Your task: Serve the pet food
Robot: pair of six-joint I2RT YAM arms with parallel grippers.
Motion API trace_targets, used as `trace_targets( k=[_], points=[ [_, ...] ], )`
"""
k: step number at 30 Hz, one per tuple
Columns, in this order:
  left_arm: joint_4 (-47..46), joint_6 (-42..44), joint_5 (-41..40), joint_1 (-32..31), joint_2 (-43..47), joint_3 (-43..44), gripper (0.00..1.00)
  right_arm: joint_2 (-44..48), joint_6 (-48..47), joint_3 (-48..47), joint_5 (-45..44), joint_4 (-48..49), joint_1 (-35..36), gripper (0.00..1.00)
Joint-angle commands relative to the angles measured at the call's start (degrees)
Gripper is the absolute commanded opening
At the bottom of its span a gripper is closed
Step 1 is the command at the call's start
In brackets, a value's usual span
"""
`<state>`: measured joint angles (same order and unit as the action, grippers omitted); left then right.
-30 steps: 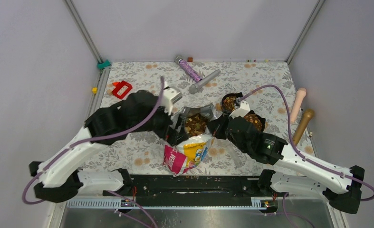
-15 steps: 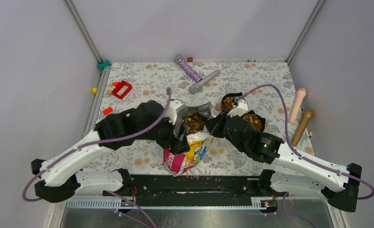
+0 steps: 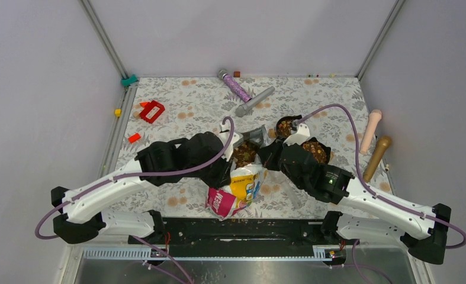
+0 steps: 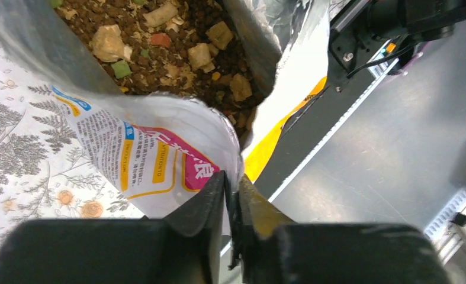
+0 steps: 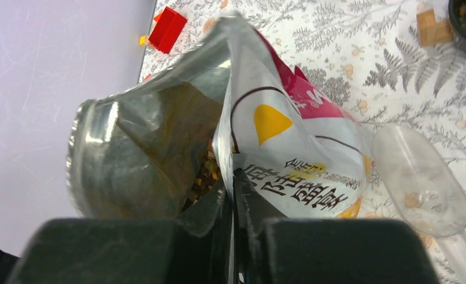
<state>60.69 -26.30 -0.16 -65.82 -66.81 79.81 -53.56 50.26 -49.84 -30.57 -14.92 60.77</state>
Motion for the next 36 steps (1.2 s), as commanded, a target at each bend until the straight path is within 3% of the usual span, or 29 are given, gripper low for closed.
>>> trace_targets(
  k=[1, 5, 10, 12, 16, 21, 29, 36],
  points=[
    [0.48, -0.15, -3.87, -1.24, 1.96, 2.06, 0.0, 2.43, -9.03, -6.32, -2.7, 8.34, -0.46, 0.15],
    [0.89, 1.53, -5.64, -1.24, 4.13, 0.81, 0.0, 0.61, -28.42, -14.9, 8.5, -2.16, -0.44, 0.52],
    [0.77, 4.06, -6.51, -1.24, 8.5, -1.55, 0.0, 2.11, -46.95, -20.27, 8.88, -12.3, -1.04, 0.88],
    [0.07, 5.52, -5.84, -1.24, 10.14, -2.58, 0.0, 4.27, -59.56, -19.38, 14.98, -14.3, -1.9, 0.99],
    [-0.69, 7.12, -5.01, -1.24, 11.38, -3.81, 0.0, 10.76, -81.99, -13.1, 32.83, -15.21, -5.21, 0.99],
    [-0.62, 8.56, -2.24, -1.24, 11.58, -4.3, 0.0, 8.7, -92.84, -18.82, 50.96, -26.78, -17.7, 0.99],
    [1.15, 9.26, -1.58, -1.24, 12.2, -4.72, 0.0, -12.15, -104.63, -36.03, 56.92, -43.69, -24.18, 0.96],
    [1.41, 9.3, -2.39, -1.25, 11.62, -5.83, 0.0, -27.57, -108.27, -51.3, 64.74, -51.01, -27.22, 0.93]
  ],
)
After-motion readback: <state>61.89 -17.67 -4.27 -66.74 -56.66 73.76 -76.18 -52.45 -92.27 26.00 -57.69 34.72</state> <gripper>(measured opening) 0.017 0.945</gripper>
